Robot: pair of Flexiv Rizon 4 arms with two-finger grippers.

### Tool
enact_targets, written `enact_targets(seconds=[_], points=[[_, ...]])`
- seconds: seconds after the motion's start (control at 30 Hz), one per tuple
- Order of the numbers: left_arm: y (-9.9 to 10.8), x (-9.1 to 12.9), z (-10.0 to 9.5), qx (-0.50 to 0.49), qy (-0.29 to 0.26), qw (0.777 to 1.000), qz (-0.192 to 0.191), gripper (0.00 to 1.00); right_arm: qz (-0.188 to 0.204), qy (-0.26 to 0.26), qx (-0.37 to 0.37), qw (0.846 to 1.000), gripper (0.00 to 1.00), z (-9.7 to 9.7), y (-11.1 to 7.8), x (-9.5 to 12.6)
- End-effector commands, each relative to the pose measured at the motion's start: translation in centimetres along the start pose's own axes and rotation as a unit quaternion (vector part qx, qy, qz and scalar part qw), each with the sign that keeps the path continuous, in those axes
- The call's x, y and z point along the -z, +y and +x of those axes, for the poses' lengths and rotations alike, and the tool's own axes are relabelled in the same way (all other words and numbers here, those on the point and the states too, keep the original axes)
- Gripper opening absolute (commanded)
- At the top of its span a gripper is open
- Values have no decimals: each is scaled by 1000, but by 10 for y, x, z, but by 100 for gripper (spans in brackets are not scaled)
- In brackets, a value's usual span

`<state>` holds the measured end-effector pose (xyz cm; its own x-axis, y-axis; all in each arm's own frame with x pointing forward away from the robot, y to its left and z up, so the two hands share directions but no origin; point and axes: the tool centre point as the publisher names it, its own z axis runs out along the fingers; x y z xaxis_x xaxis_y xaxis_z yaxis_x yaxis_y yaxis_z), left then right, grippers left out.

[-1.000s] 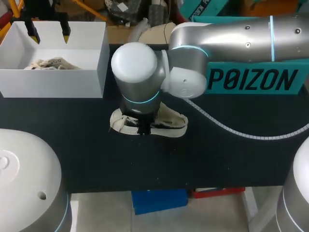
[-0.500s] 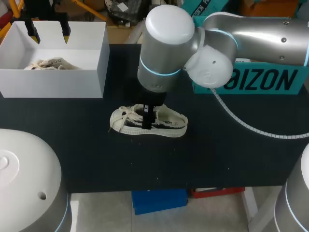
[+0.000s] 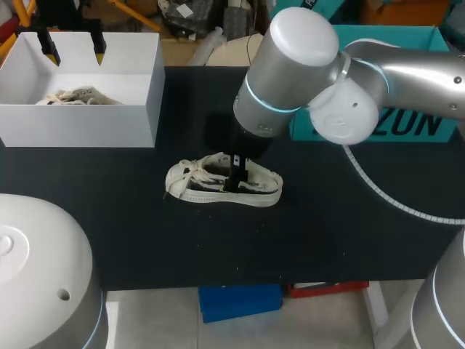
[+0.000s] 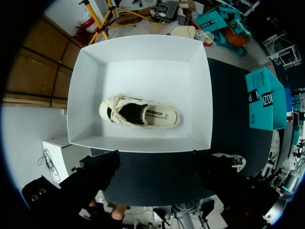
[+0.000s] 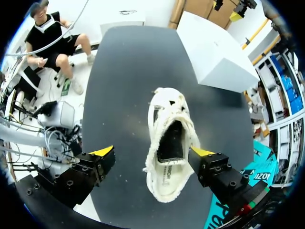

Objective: Take the shoe out of the shoebox, open the shoe tongue, remove and reinsert the insole, then place the shoe into the shoebox

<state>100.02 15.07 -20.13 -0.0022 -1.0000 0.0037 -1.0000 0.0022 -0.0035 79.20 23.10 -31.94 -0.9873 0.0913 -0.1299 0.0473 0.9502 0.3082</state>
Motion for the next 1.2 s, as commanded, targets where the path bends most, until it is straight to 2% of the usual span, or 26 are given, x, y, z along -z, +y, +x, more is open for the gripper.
enact_targets(seconds=[0.03, 0.2, 0.3, 0.4, 0.57, 0.83, 0.93, 1.1, 1.2], points=[[0, 1, 0, 0, -1, 1000, -1, 100, -5, 0, 0, 1000, 100, 1, -2, 0], [0, 1, 0, 0, -1, 1000, -1, 100, -10, 6, -2, 1000, 100, 0, -10, 3], [0, 1, 0, 0, -1, 1000, -1, 100, -57, -15, -34, 998, 100, 0, -21, 9], [0, 1, 0, 0, -1, 1000, -1, 100, -48, -12, -29, 998, 100, 0, -28, 13], [0, 1, 0, 0, -1, 1000, -1, 100, -74, -15, -33, 997, 100, -3, -43, 13], [0, 1, 0, 0, -1, 1000, -1, 100, -114, -18, -25, 993, 100, -10, -55, 7], [0, 1, 0, 0, -1, 1000, -1, 100, -106, -14, -17, 994, 100, -14, -61, 3], [0, 1, 0, 0, -1, 1000, -1, 100, -122, -20, -23, 992, 100, -23, -75, -1], [0, 1, 0, 0, -1, 1000, -1, 100, -119, -15, -25, 992, 100, -28, -85, -6]])
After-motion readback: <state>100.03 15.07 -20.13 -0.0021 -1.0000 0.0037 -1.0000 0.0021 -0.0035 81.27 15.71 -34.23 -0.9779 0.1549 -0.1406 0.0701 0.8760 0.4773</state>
